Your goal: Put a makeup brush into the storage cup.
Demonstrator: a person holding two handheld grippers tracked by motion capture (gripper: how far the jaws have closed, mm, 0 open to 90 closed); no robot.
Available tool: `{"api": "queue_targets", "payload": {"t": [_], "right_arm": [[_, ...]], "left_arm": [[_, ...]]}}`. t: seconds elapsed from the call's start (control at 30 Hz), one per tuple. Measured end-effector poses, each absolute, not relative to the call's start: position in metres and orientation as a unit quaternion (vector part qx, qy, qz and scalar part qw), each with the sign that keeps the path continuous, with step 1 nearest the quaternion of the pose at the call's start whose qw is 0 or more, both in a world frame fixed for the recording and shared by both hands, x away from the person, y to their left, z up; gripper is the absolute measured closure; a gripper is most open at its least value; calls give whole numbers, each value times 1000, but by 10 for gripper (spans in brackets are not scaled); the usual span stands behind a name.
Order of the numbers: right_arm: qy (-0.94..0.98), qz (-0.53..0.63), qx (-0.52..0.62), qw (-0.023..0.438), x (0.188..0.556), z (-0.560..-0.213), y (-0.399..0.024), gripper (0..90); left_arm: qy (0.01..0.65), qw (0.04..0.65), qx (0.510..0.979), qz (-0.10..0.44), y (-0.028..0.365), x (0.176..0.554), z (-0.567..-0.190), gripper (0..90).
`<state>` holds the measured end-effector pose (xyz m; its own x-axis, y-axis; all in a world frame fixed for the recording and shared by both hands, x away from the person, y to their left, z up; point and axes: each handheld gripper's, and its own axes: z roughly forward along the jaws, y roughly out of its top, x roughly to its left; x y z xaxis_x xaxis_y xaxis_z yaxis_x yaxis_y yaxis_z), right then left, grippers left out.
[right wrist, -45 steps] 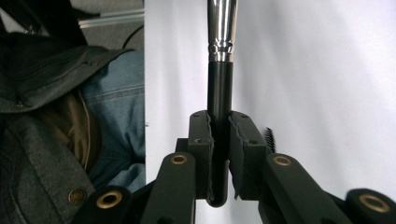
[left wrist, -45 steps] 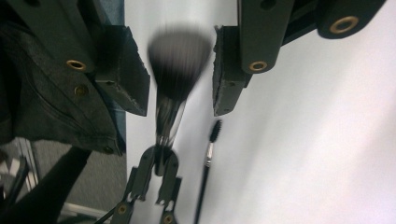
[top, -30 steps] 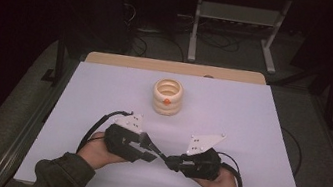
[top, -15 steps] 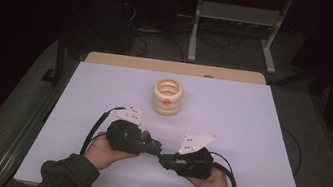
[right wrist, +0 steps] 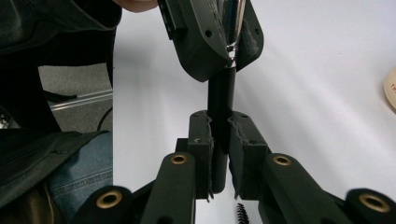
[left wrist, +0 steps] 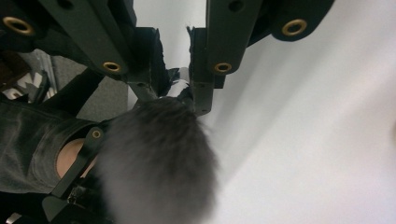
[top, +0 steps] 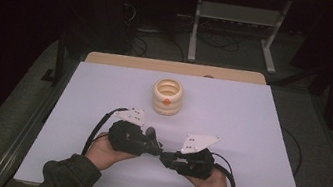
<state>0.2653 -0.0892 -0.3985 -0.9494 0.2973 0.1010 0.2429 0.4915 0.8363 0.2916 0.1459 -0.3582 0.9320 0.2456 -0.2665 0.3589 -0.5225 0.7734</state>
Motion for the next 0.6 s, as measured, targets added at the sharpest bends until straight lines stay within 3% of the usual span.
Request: {"api": "queue_targets", "payload": {"t": [0.2, 0.33, 0.6], "right_arm": [[866, 474, 158, 29, 266, -398, -89, 773], [870, 462, 169, 24, 269, -400, -91, 642], [867, 457, 196, 21, 276, -401, -112, 529]], "left_arm": [[167, 446, 877, -56, 141, 292, -356, 782], [165, 436, 883, -46, 137, 293, -353, 783], [174, 420, 890, -33, 135, 303, -351, 783]]}}
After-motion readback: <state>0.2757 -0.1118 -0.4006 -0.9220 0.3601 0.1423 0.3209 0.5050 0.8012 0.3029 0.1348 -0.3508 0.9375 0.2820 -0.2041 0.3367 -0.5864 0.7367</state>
